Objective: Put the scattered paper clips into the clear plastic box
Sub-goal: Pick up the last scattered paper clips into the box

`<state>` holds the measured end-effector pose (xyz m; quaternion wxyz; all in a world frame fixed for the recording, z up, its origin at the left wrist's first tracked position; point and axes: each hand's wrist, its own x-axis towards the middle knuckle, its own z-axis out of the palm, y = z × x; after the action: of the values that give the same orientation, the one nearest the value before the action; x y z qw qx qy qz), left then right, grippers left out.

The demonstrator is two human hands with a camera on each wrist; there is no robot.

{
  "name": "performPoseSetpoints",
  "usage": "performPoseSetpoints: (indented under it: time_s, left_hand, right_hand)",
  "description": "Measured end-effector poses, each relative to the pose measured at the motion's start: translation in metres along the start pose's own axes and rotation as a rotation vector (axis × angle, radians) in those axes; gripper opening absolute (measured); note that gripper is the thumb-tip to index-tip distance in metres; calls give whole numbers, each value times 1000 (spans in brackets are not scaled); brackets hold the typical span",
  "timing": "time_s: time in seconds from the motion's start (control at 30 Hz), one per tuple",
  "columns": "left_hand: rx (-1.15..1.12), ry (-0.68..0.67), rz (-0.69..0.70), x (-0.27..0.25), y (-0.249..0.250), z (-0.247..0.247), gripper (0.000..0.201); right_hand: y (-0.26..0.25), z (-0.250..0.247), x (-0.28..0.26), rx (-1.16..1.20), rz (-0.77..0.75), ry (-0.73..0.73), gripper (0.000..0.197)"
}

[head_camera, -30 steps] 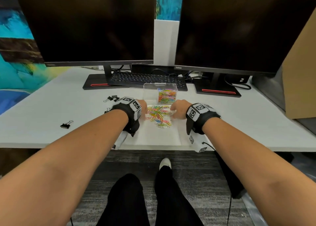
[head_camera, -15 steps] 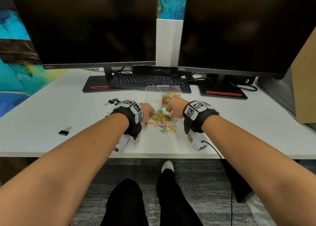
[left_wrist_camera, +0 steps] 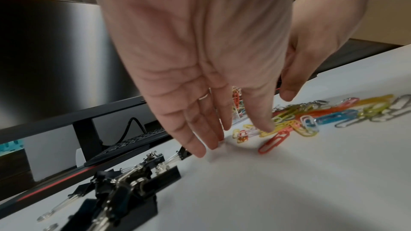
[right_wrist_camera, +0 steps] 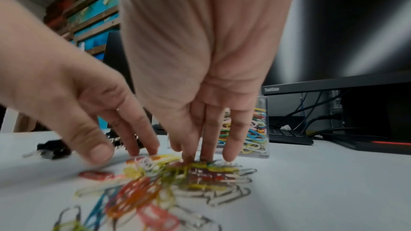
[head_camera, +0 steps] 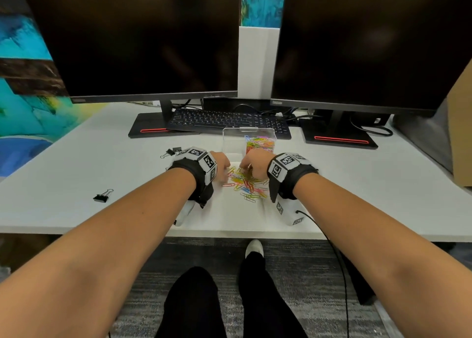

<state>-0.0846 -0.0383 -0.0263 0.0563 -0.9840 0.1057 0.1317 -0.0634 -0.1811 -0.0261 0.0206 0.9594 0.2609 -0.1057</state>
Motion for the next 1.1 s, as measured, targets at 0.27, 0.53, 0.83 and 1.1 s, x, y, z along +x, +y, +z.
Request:
performPoseSetpoints:
  time_s: [0.27, 0.53, 0.83, 1.1]
  left_hand:
    - [-19, -43, 6, 5, 7, 3, 76]
    - [-105, -8, 83, 4, 18, 0, 67]
    - [-23, 46, 131, 8, 32, -8, 47]
    - [79, 51, 115, 13, 43, -15, 40]
  right_hand:
    - [19, 2, -12, 14, 73, -43, 55]
    - [21, -2, -19, 36, -5, -36, 38]
    - [31, 5, -25, 137, 38, 25, 32]
    - [33, 5, -20, 125, 28, 93, 28]
